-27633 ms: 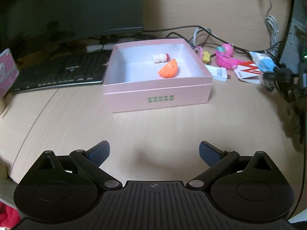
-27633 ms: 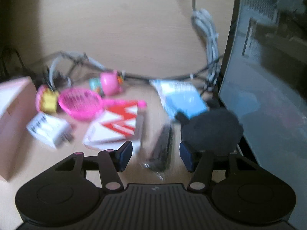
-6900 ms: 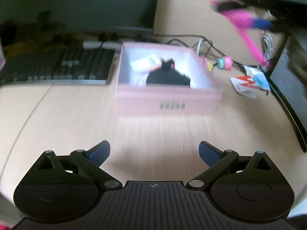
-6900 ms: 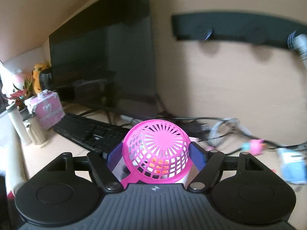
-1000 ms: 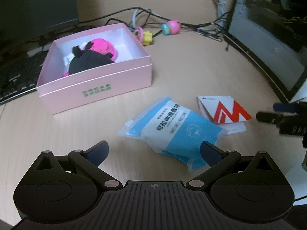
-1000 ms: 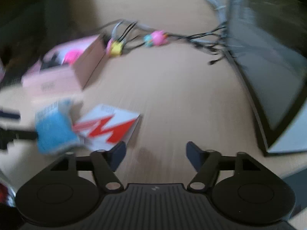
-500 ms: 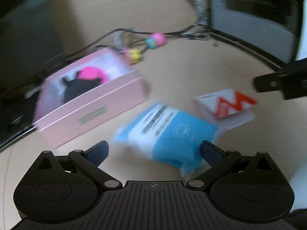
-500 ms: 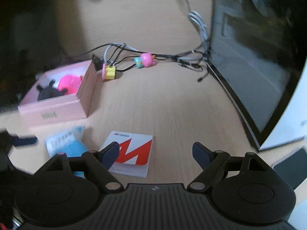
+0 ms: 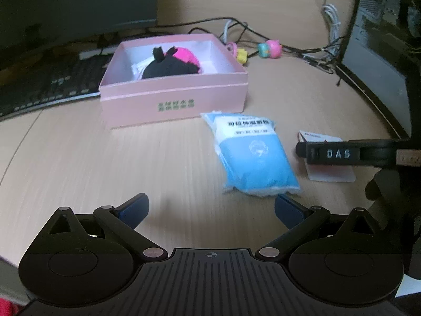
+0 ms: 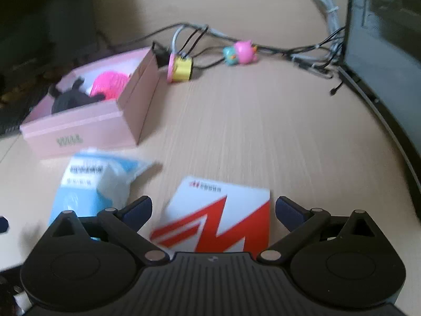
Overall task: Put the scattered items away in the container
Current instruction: 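Close the left tool on the blue pack while the right tool grasps the red-and-white card, then carry the blue pack and card into the pink box with both tools, releasing both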
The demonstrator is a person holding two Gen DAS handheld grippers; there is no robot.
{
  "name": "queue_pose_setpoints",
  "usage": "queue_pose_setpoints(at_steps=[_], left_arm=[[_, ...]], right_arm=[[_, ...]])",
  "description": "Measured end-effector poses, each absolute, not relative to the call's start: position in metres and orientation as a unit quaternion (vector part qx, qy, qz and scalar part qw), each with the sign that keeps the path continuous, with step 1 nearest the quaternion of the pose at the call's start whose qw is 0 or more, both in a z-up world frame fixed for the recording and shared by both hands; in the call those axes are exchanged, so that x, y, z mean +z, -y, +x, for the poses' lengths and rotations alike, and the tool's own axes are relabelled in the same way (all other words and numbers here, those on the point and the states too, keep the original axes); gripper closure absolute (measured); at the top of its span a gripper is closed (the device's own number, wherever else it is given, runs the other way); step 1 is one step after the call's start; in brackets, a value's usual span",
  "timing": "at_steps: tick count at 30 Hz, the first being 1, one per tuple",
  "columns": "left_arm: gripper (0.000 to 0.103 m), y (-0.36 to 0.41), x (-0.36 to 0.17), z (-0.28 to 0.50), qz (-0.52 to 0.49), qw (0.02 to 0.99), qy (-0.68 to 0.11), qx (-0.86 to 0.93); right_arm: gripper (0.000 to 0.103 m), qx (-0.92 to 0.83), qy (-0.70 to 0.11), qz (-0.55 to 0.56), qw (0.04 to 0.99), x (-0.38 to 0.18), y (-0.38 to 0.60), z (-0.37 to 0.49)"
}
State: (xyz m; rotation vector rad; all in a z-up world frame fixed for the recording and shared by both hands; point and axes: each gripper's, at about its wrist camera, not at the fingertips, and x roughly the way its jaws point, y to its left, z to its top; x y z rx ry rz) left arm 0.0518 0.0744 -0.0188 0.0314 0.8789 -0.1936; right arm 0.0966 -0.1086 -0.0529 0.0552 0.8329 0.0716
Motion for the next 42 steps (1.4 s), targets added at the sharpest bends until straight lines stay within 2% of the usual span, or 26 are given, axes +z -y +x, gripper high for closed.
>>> queue_pose_setpoints(at_steps=[3, 6, 18, 25, 27, 28, 29, 31, 32, 34, 36, 42], left_arm=[[0.0, -0.066, -0.02, 0.05, 0.017, 0.899, -0.43, -0.083], [0.0, -0.053, -0.021, 0.049, 0.02, 0.899, -0.43, -0.081], [0.0, -0.006, -0.032, 0.096, 0.058, 0.904, -0.421, -0.058], [0.0, 0.004, -0.037, 0.109, 0.07, 0.903, -0.422, -0.041], [0.01, 0.005, -0.038, 0.109, 0.072, 0.903, -0.421, -0.041], [0.026, 0.006, -0.039, 0.11, 0.073, 0.902, -0.424, -0.043], [0.033, 0.006, -0.039, 0.11, 0.073, 0.9, -0.428, -0.043], [0.033, 0.005, -0.039, 0.108, 0.071, 0.899, -0.431, -0.048], [0.038, 0.005, -0.039, 0.106, 0.071, 0.898, -0.431, -0.051], [0.041, 0.004, -0.036, 0.098, 0.071, 0.898, -0.429, -0.059], [0.042, 0.002, -0.033, 0.089, 0.066, 0.898, -0.43, -0.063], [0.042, -0.017, -0.02, 0.063, 0.051, 0.903, -0.422, -0.059]], right_arm=[[0.013, 0.055, -0.397, 0.009, 0.916, -0.059, 0.113, 0.092], [0.016, 0.08, -0.392, -0.007, 0.916, -0.058, 0.123, 0.084], [0.016, 0.05, -0.377, -0.02, 0.925, -0.052, 0.21, 0.038], [0.014, 0.056, -0.369, -0.01, 0.928, -0.056, 0.22, 0.031], [0.014, 0.053, -0.366, -0.005, 0.929, -0.056, 0.22, 0.034], [0.014, 0.05, -0.368, -0.004, 0.929, -0.057, 0.219, 0.037], [0.012, 0.046, -0.371, -0.004, 0.927, -0.057, 0.219, 0.04], [0.01, 0.042, -0.376, -0.005, 0.926, -0.058, 0.219, 0.043], [0.009, 0.043, -0.378, -0.007, 0.925, -0.058, 0.218, 0.044], [0.009, 0.045, -0.379, -0.012, 0.924, -0.058, 0.218, 0.043], [0.016, 0.052, -0.379, -0.017, 0.924, -0.057, 0.218, 0.042], [0.019, 0.07, -0.369, -0.036, 0.926, -0.05, 0.213, 0.038]])
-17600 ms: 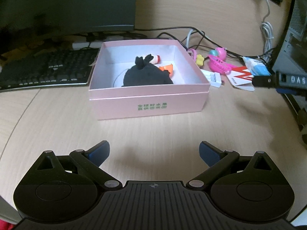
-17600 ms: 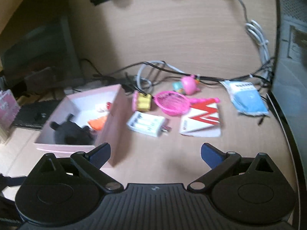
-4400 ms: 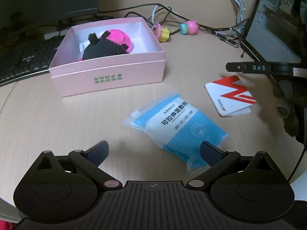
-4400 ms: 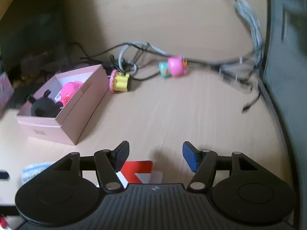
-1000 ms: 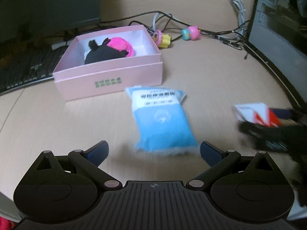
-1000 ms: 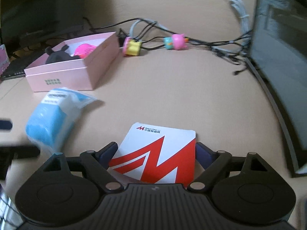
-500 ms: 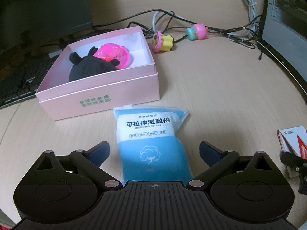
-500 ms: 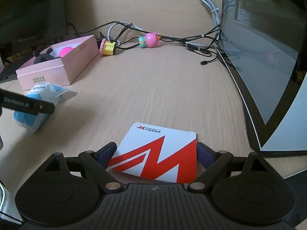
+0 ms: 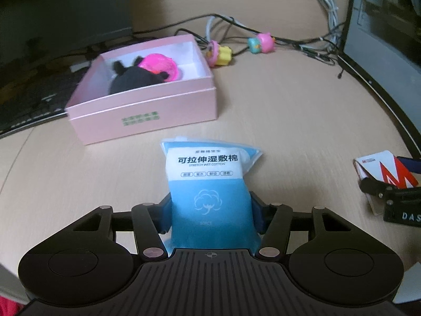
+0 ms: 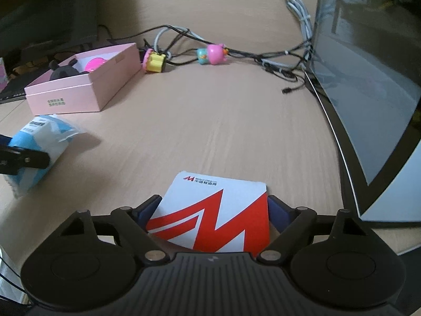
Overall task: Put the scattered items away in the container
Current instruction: 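Carry the blue pack and card into the pink box with both tools, releasing both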
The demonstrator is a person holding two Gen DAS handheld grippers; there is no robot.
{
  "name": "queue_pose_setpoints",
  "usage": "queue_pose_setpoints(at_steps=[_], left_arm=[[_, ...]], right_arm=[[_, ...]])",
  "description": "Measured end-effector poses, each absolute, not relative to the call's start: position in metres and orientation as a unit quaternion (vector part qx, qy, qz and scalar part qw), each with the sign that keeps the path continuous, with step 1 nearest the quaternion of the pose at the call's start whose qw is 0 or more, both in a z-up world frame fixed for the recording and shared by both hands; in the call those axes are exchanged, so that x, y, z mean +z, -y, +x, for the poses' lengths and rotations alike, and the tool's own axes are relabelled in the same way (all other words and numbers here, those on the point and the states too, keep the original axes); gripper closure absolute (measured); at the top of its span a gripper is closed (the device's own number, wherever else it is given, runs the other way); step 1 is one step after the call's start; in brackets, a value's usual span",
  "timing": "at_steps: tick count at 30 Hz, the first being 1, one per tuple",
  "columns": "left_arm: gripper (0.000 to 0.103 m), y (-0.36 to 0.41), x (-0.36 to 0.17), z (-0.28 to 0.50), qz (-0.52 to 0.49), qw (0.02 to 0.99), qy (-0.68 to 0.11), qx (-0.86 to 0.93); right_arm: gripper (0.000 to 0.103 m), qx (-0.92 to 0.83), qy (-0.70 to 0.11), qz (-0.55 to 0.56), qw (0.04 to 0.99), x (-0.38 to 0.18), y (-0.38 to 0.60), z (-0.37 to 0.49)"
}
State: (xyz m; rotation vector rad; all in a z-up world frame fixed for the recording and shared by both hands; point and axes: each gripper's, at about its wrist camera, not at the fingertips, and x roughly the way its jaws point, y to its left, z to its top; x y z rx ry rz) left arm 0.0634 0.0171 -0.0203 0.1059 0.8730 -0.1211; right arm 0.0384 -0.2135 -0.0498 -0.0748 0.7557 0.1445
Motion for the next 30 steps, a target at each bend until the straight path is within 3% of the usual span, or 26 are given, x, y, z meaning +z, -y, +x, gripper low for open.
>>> queue_pose_setpoints(at_steps=[16, 30], left_arm=[[0.042, -0.099, 0.013, 0.032, -0.015, 0.929, -0.369, -0.026], [0.042, -0.152, 0.062, 0.064, 0.013, 0.953, -0.293, -0.071]], right_arm=[[0.025, 0.142, -0.318, -0.058, 0.936, 0.004, 0.146, 0.04], [0.025, 0.099, -0.16, -0.018, 0.982, 0.101, 0.109, 0.017]])
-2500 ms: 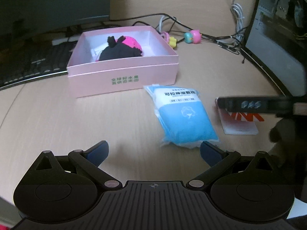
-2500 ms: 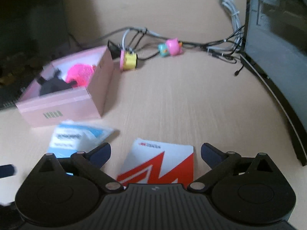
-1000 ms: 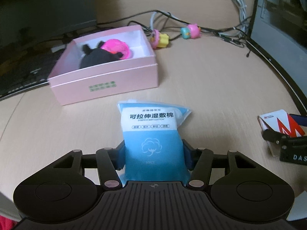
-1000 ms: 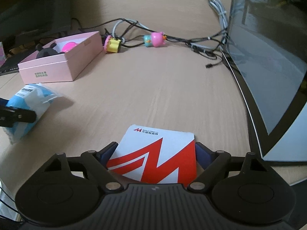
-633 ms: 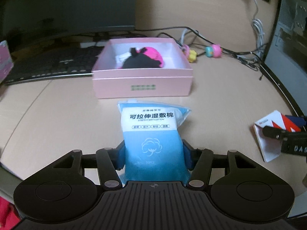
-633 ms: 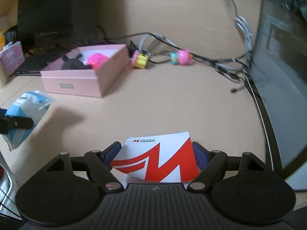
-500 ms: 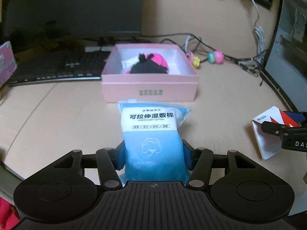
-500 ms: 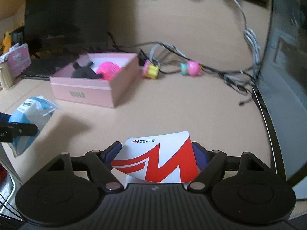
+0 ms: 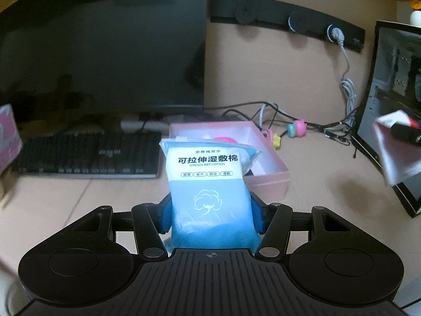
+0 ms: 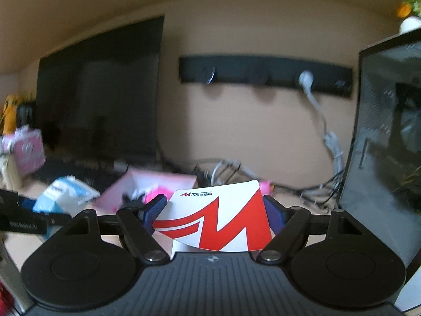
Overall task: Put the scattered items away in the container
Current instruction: 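Carry the blue pack and card into the pink box with both tools, releasing both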
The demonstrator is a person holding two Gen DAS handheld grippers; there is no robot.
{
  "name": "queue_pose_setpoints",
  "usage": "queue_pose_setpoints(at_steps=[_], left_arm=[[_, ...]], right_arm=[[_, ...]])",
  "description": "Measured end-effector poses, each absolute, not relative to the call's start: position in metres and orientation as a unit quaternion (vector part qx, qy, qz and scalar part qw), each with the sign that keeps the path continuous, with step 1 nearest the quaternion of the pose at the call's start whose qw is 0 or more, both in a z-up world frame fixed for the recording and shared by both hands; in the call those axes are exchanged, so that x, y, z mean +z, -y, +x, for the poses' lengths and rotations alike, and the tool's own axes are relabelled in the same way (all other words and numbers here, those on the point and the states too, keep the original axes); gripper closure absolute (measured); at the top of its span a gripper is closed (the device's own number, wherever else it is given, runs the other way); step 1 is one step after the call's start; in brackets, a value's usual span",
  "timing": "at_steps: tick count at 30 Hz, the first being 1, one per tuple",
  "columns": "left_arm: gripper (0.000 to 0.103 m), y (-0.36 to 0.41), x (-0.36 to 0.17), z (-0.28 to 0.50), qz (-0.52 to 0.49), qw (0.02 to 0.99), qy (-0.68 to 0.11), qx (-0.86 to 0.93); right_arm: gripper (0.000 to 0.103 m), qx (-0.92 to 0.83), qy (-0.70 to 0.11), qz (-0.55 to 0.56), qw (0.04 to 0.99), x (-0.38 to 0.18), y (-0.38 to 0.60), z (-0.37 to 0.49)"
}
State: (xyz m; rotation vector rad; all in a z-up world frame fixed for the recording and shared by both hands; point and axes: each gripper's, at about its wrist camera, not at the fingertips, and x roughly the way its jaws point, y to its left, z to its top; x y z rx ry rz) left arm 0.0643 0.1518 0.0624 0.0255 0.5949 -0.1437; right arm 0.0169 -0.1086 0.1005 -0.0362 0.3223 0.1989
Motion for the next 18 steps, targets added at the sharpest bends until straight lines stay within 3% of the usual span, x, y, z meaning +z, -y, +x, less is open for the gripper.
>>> queue_pose_setpoints(at_steps=[16, 17, 18], left_arm=[[0.041, -0.149, 0.06, 0.202, 0.013, 0.955, -0.277, -0.108], [0.039, -0.146, 0.055, 0.213, 0.014, 0.954, -0.281, -0.102], [0.029, -0.144, 0.048, 0.225, 0.016, 0.952, -0.289, -0.095]], right_arm=[[0.025, 0.025, -0.137, -0.024, 0.99, 0.139, 0.11, 0.003], [0.025, 0.026, -0.136, -0.022, 0.99, 0.141, 0.113, 0.005], [0.025, 0.029, -0.136, -0.018, 0.99, 0.142, 0.116, 0.009]])
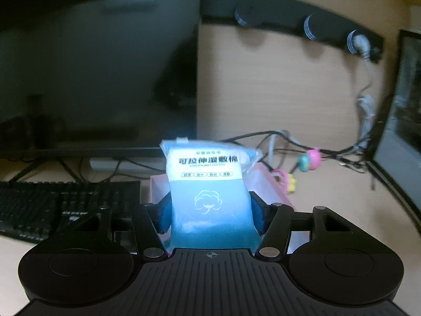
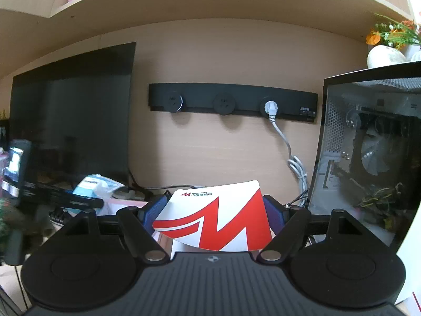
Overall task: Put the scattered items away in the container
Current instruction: 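Carry the blue pack and card into the pink box with both tools, releasing both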
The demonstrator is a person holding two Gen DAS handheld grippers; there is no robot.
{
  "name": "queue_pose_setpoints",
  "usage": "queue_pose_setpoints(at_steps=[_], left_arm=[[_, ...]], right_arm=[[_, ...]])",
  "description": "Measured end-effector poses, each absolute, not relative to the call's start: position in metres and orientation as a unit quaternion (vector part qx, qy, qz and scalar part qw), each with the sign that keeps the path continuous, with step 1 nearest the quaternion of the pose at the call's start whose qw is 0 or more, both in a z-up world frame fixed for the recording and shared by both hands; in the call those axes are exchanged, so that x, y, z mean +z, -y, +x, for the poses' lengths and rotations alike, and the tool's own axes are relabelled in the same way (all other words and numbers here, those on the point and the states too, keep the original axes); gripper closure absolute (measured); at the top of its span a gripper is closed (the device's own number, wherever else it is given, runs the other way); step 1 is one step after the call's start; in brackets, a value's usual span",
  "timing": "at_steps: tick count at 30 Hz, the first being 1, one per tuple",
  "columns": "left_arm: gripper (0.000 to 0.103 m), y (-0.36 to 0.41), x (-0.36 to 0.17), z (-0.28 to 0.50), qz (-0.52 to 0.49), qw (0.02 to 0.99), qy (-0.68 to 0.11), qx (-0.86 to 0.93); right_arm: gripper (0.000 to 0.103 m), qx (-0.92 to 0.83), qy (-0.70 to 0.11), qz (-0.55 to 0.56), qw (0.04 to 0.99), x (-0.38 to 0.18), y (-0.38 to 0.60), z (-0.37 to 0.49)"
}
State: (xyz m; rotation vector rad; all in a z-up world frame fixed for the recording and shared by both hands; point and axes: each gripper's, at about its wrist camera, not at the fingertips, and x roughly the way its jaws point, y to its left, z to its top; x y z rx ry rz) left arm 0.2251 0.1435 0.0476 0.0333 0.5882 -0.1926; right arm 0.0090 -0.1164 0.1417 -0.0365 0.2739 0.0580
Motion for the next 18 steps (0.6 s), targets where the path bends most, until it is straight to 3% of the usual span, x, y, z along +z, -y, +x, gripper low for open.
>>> queue_pose_setpoints(at_steps=[2, 4, 7, 18], left_arm=[[0.023, -0.143, 0.032, 0.239, 0.021, 0.946, -0.313, -0.079], [0.022, -0.144, 0.022, 0.238, 0.014, 0.939, -0.336, -0.068], [0.007, -0.15, 0.02, 0.208, -0.006, 0.938, -0.339, -0.069], [0.005, -0.13, 0.005, 0.09, -0.053, 0.917, -0.393, -0.037]], right_arm=[[0.025, 0.04, -0.139, -0.01, 0.989, 0.143, 0.121, 0.018], [0.025, 0.053, -0.141, -0.009, 0.989, 0.142, 0.123, 0.03], [0.025, 0.08, -0.15, -0.001, 0.985, 0.139, 0.123, 0.053], [0.025, 0.242, -0.268, 0.083, 0.929, 0.1, 0.071, 0.185]])
